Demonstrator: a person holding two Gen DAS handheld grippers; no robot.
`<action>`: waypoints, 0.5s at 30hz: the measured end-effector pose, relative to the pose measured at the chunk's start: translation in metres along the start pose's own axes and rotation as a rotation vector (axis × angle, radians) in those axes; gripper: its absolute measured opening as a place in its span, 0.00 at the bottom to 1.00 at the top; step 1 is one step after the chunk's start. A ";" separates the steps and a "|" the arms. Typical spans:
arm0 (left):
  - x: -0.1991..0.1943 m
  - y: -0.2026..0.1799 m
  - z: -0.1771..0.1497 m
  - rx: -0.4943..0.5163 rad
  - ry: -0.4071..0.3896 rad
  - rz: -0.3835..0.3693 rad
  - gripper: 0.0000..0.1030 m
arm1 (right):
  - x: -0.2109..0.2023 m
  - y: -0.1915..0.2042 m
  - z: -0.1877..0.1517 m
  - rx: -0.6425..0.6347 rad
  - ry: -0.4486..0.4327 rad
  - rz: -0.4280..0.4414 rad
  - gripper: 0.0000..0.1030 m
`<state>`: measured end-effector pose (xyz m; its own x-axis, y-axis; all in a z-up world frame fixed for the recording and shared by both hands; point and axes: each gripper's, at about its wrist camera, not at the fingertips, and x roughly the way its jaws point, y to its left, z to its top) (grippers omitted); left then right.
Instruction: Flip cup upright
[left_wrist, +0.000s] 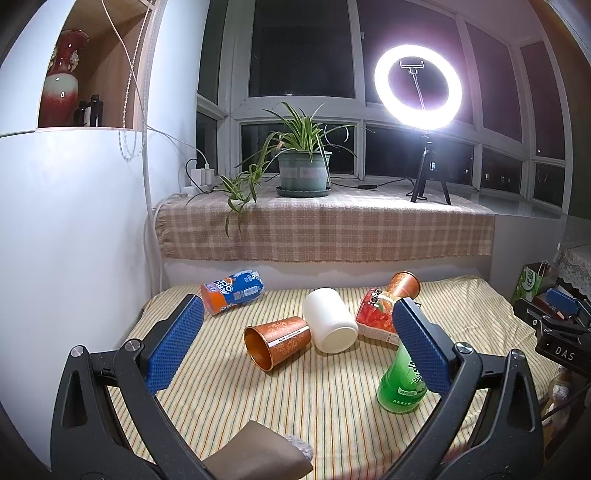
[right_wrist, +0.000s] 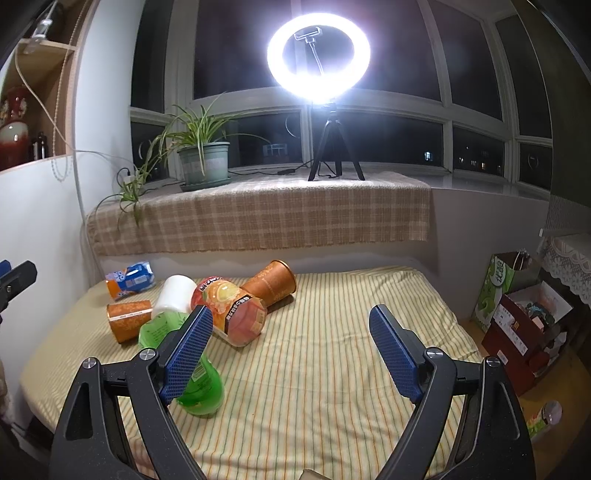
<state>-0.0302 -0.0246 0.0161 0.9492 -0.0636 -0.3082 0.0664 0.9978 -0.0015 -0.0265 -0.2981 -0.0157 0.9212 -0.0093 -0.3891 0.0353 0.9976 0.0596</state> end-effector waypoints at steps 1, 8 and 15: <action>0.002 0.001 0.000 -0.002 0.002 0.001 1.00 | 0.000 0.000 0.000 -0.001 -0.001 -0.001 0.84; 0.002 0.001 -0.002 -0.006 0.006 0.002 1.00 | 0.001 0.000 -0.001 -0.002 0.004 -0.001 0.84; 0.004 0.002 -0.002 -0.005 0.009 0.002 1.00 | 0.003 0.000 -0.002 -0.003 0.008 -0.001 0.84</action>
<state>-0.0270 -0.0229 0.0129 0.9465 -0.0611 -0.3170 0.0624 0.9980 -0.0059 -0.0250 -0.2975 -0.0187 0.9182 -0.0098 -0.3960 0.0348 0.9978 0.0561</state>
